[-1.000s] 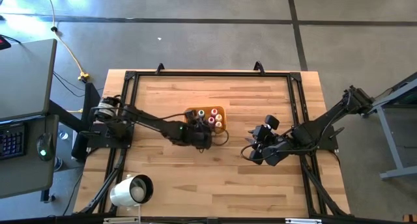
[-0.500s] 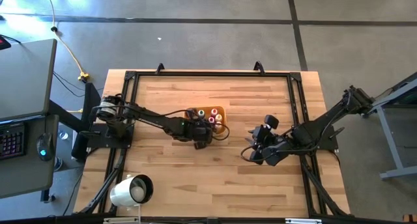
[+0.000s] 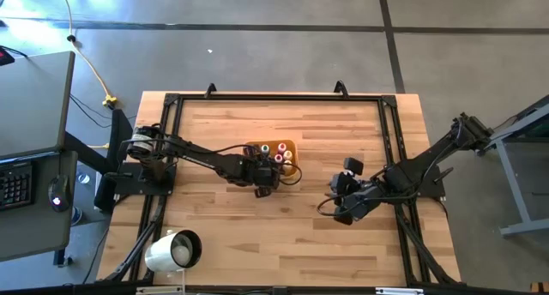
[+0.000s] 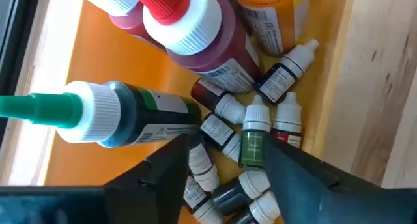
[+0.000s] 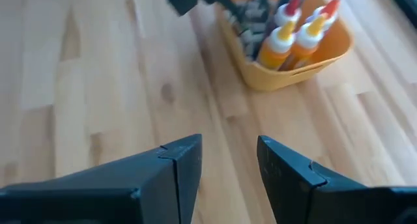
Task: Pick & Place food coloring
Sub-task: Return to Home Position
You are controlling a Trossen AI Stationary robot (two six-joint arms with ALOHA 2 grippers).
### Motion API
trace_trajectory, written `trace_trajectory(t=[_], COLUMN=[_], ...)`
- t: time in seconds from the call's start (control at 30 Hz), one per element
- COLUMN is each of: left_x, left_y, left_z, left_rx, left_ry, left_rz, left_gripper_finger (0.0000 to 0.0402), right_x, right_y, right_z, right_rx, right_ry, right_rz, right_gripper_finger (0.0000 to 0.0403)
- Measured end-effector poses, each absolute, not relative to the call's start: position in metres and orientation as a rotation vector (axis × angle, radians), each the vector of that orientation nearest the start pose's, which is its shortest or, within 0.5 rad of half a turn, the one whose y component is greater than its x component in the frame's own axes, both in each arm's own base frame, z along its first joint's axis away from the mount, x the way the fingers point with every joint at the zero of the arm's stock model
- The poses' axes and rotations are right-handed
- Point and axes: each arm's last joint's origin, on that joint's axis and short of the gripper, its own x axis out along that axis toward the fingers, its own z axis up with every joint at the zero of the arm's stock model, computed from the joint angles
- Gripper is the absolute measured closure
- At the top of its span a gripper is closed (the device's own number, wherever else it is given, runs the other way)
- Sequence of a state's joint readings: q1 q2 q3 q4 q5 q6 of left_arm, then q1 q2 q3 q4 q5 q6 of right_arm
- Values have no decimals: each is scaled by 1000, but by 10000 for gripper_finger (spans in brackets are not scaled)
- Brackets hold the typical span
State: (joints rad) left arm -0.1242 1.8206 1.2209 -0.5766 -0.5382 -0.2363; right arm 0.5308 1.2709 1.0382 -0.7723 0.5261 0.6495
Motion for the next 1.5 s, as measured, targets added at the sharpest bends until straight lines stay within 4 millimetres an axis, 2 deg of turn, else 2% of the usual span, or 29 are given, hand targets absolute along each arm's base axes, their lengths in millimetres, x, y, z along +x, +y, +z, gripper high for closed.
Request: trace_trajectory(t=[0.1,0.2,0.27,0.37,0.47,0.5,0.57,0.67,0.77,0.83,0.9,1.03,1.17,1.27,1.33,1.5], left_x=[358,355,354,344,329,325,316,287,253,232,205,166,151,144,137,120], left_y=[-30,-33,-35,-33,-31,-32,-33,-36,-36,-36,-35,-34,-40,-42,-41,-34], left_z=[191,214,232,269,306,316,340,375,402,415,423,411,368,335,310,269], left_rx=[145,79,24,45,97,132,194,237,195,179,166,143,136,165,176,160], left_ry=[1063,1153,1218,1339,1410,1407,1293,1150,1066,1013,952,802,587,380,297,168], left_rz=[478,390,379,429,544,587,659,648,625,576,526,428,174,-7,-65,-31], left_gripper_finger=[202,200,200,200,200,200,200,200,200,200,200,200,200,200,200,200], right_x=[218,220,220,213,198,191,175,147,123,114,109,105,96,85,78,62], right_y=[111,108,105,101,99,97,91,80,71,69,70,72,66,59,53,39], right_z=[279,284,297,319,330,333,341,350,355,351,338,298,270,263,260,248], right_rx=[43,-6,14,46,-48,-75,-97,-72,-34,-24,-26,-60,-96,-116,-99,-46], right_ry=[830,796,746,669,632,616,583,555,529,484,430,344,223,124,53,-48], right_rz=[-225,-216,-227,-213,-173,-184,-227,-268,-242,-193,-142,-52,39,153,203,213], right_gripper_finger=[261,261,261,261,261,261,261,261,261,261,261,261,261,261,261,261])
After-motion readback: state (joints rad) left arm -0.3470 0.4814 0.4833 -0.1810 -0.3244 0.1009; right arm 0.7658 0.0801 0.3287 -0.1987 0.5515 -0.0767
